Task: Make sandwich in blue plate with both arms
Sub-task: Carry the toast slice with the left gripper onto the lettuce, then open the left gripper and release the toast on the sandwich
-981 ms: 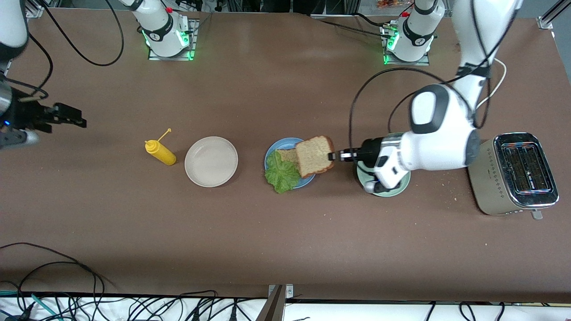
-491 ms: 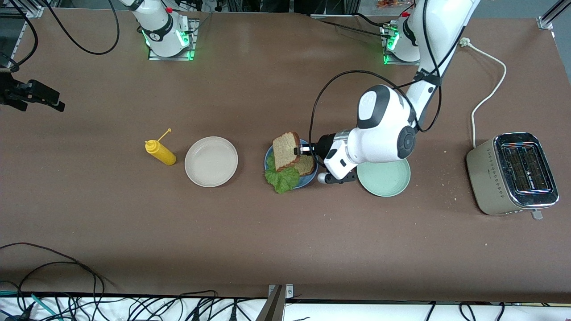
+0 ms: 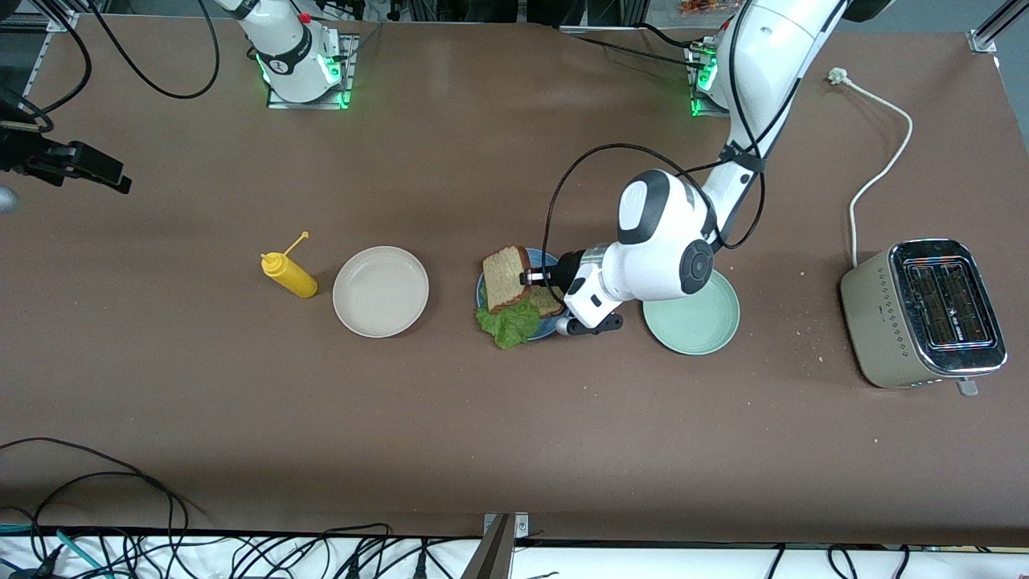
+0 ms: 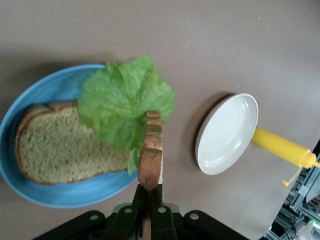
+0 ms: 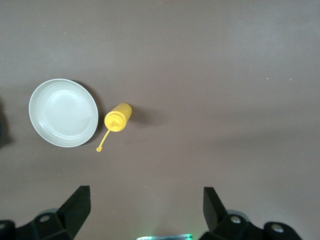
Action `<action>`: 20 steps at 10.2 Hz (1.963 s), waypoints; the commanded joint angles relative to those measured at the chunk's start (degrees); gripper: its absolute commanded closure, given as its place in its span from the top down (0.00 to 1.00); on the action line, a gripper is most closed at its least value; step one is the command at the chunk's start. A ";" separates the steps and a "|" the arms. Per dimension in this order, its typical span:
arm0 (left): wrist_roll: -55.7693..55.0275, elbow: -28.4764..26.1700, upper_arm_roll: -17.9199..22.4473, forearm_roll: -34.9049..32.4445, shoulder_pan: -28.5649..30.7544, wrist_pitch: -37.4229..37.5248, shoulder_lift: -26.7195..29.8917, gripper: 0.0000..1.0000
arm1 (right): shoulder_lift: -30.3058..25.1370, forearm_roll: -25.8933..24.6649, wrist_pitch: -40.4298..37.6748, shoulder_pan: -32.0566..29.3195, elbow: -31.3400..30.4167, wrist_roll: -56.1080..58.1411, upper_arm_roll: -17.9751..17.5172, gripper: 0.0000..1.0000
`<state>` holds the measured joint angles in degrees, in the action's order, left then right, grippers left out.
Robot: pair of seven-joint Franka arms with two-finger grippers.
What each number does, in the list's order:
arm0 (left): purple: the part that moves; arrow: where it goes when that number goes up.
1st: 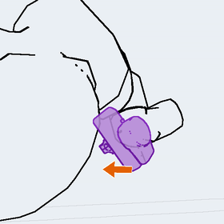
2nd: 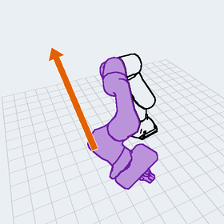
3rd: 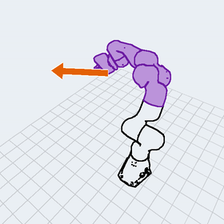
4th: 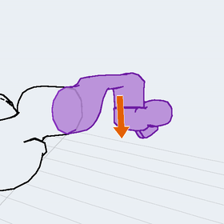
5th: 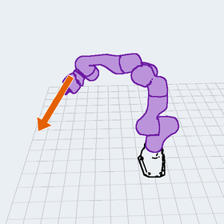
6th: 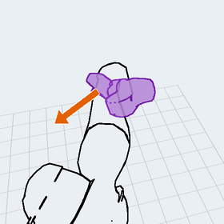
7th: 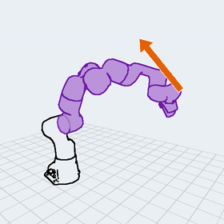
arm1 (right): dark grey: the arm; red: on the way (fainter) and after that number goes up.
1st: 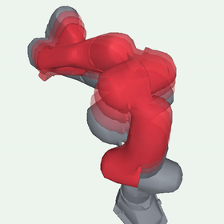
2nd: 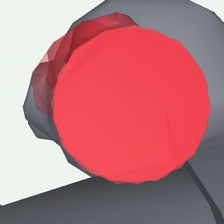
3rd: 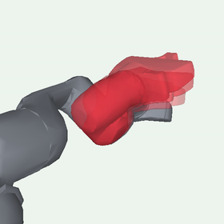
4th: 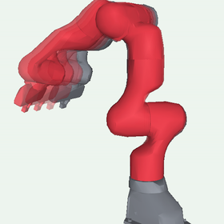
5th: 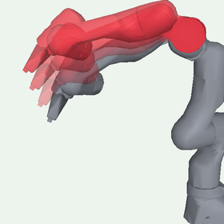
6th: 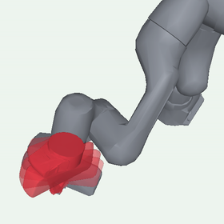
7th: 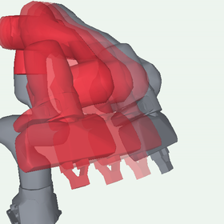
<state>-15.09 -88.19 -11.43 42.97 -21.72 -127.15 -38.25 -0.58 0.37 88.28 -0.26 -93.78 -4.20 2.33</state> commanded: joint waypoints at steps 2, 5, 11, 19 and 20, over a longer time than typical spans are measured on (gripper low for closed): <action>1.03 1.62 0.62 1.51 0.88 -2.14 -2.18 0.00 | -0.21 -0.89 -0.31 -2.03 1.05 -1.87 -2.42 1.00; 1.03 1.18 0.80 2.12 1.76 -2.13 -2.53 1.00 | 0.05 -0.72 0.22 -2.03 1.23 -1.96 -2.41 1.00; 0.94 1.09 0.89 1.95 3.69 -1.70 -2.36 1.00 | 0.40 -0.45 1.37 -1.85 1.41 -2.13 -2.59 1.00; 8.93 -4.15 2.11 1.24 17.19 -0.46 11.74 1.00 | 0.40 -0.45 1.37 -1.76 1.41 -2.31 -2.77 1.00; 9.90 -5.75 2.12 1.50 19.32 -0.64 13.53 1.00 | 0.40 -0.45 1.37 -1.76 1.49 -2.31 -2.77 1.00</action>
<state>-9.71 -86.09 -9.53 42.97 -8.93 -128.51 -33.79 -0.52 0.22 89.93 -1.43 -93.56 -5.70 0.27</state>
